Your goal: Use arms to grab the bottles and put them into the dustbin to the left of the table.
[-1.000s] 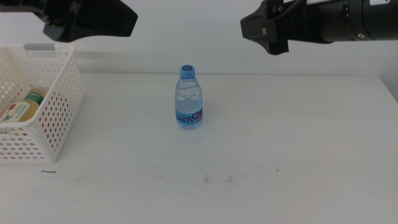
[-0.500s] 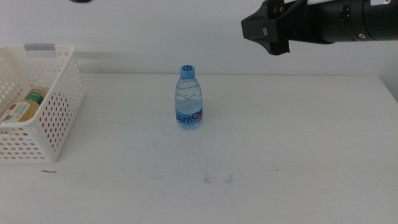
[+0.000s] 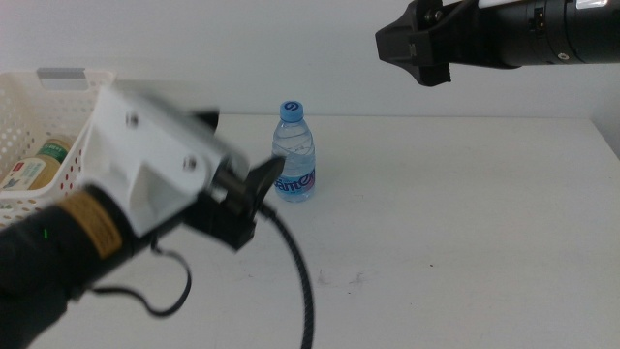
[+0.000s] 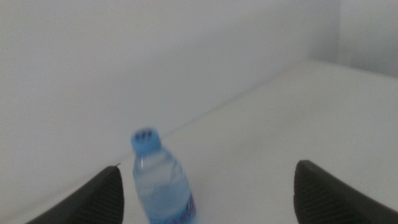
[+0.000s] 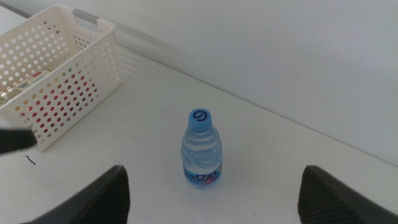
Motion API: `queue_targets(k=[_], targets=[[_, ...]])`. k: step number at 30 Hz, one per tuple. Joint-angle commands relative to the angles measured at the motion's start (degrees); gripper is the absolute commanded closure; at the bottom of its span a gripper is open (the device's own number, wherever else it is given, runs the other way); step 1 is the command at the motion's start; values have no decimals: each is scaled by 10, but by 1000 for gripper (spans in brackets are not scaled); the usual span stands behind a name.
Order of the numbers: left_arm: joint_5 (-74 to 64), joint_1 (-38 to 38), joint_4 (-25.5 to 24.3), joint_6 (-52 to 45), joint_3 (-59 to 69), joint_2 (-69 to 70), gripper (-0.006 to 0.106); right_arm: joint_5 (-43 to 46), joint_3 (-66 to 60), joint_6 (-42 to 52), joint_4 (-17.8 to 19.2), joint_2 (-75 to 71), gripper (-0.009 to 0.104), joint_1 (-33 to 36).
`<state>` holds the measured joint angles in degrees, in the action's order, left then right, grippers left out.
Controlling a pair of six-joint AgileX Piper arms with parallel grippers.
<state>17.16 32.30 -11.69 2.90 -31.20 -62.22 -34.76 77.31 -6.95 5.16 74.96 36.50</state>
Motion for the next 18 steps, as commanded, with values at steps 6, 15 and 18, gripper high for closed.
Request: queue_targets(k=[6, 15, 18], targets=[[63, -29, 1, 18, 37, -22, 7, 2, -4, 1, 2, 0, 8, 1], [264, -66, 1, 49, 31, -210, 7, 2, -4, 1, 2, 0, 8, 1], [320, -78, 7, 55, -2, -288, 7, 2, -4, 1, 2, 0, 8, 1]])
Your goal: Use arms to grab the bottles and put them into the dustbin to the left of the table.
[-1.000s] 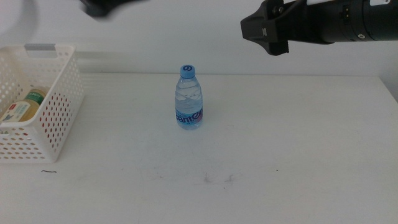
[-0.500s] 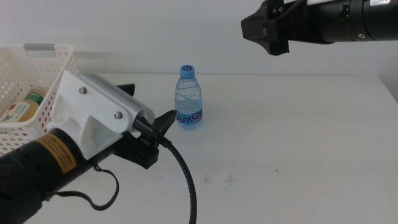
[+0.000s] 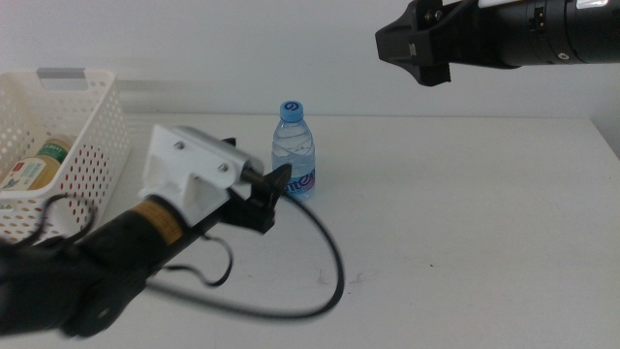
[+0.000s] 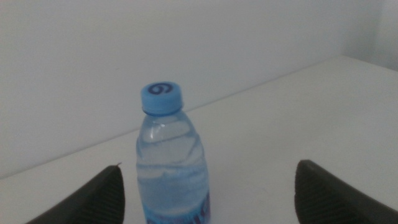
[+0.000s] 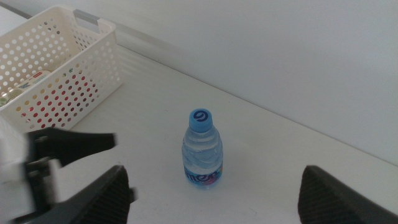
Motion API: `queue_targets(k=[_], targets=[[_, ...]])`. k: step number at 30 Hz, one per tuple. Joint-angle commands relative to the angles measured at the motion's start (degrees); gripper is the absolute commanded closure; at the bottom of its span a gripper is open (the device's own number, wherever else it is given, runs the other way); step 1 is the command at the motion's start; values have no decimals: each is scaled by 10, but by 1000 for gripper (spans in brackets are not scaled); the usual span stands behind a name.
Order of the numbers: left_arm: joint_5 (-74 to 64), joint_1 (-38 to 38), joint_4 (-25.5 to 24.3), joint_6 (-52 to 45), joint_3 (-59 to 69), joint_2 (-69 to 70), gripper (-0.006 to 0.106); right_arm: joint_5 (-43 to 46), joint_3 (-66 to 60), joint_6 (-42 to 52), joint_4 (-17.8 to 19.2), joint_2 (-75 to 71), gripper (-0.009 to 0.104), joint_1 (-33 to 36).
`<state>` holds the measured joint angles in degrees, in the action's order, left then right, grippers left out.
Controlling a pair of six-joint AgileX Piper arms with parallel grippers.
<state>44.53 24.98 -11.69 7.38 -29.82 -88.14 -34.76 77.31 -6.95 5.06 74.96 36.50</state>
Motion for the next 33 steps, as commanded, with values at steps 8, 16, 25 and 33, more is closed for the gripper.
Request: queue_targets(k=[8, 16, 25, 33], targets=[[54, -10, 23, 34, -163, -211, 7, 2, -4, 1, 3, 0, 8, 1], [54, -10, 64, 36, -243, -321, 7, 2, -4, 1, 3, 0, 8, 1], [54, -10, 66, 36, -317, -402, 7, 2, -4, 1, 3, 0, 8, 1], [38, -10, 73, 51, -346, -427, 15, 2, -4, 1, 3, 0, 8, 1]])
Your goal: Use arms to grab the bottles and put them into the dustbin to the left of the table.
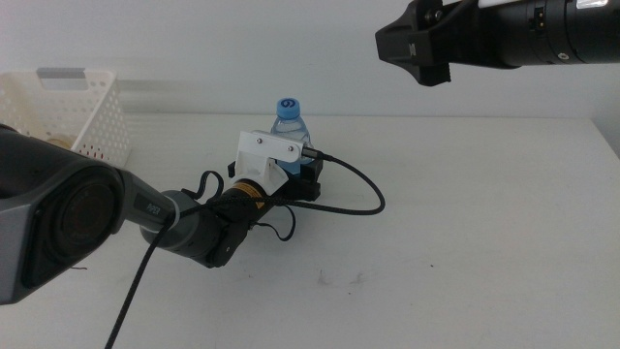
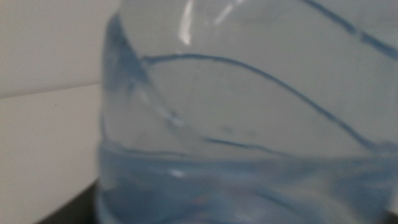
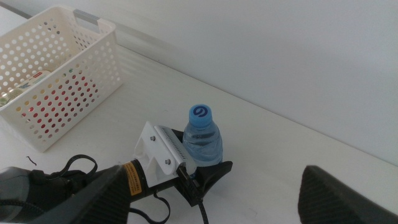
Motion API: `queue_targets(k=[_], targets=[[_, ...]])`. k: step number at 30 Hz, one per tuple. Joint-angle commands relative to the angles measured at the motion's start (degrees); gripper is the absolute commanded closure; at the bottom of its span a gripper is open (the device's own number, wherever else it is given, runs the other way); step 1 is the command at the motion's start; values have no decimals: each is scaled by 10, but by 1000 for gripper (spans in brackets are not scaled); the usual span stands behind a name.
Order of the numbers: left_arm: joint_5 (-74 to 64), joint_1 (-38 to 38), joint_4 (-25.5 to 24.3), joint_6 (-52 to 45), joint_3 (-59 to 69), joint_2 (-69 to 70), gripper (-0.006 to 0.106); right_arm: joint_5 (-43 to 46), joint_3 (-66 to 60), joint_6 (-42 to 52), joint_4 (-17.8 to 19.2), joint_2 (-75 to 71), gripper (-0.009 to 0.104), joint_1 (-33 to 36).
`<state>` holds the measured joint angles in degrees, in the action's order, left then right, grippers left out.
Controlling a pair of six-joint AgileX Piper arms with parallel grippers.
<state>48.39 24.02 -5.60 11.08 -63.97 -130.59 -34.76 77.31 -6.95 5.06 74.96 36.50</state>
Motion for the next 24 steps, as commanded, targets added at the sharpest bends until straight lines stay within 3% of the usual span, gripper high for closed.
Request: queue_targets(k=[1, 6, 8, 17, 19, 22, 24], targets=[[-2, -1, 12, 16, -4, -2, 23, 2, -4, 1, 3, 0, 8, 1], [-47, -11, -32, 29, 49, 75, 85, 2, -4, 1, 3, 0, 8, 1], [-99, -12, -48, 26, 80, 135, 102, 2, -4, 1, 3, 0, 8, 1], [-436, -6, -56, 42, 109, 400, 102, 2, -4, 1, 3, 0, 8, 1], [-547, -17, -33, 18, 88, 452, 102, 2, -4, 1, 3, 0, 8, 1], [-738, -74, 82, -122, 14, 497, 102, 2, -4, 1, 3, 0, 8, 1], [-877, -151, 193, -268, -63, 498, 102, 2, -4, 1, 3, 0, 8, 1]])
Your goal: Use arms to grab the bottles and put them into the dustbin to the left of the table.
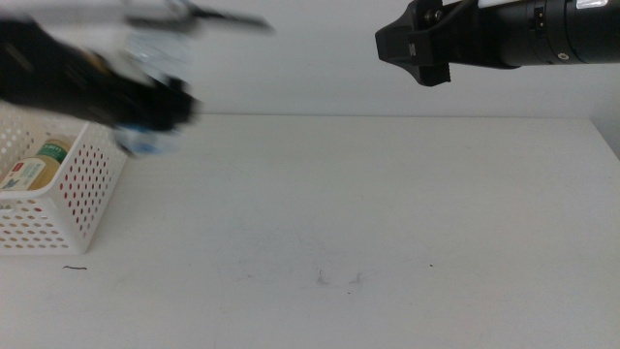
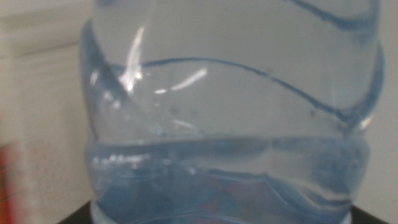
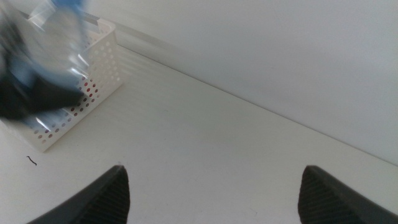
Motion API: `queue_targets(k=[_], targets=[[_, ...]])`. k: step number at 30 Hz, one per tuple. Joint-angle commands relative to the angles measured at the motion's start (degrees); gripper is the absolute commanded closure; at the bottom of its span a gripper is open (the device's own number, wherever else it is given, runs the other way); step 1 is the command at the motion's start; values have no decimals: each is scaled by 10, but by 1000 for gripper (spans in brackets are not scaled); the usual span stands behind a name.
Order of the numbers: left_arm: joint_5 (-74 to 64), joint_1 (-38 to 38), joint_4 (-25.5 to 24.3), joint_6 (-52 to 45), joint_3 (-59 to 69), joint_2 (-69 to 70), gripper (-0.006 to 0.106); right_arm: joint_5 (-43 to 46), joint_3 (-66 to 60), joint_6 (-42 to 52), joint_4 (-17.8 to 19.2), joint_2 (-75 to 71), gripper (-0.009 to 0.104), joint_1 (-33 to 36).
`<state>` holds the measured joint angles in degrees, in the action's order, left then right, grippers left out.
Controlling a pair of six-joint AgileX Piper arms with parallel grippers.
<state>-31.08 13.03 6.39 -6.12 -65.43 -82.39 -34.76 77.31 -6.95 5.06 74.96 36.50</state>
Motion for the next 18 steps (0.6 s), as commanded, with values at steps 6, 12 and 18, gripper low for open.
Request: queue_targets(k=[6, 12, 18], targets=[[-273, -238, 121, -150, -224, -57, 102, 2, -4, 1, 3, 0, 8, 1], [-286, -301, 130, -150, -286, -158, 102, 2, -4, 1, 3, 0, 8, 1], [-284, -301, 108, -151, -285, -246, 102, 2, -4, 1, 3, 0, 8, 1]])
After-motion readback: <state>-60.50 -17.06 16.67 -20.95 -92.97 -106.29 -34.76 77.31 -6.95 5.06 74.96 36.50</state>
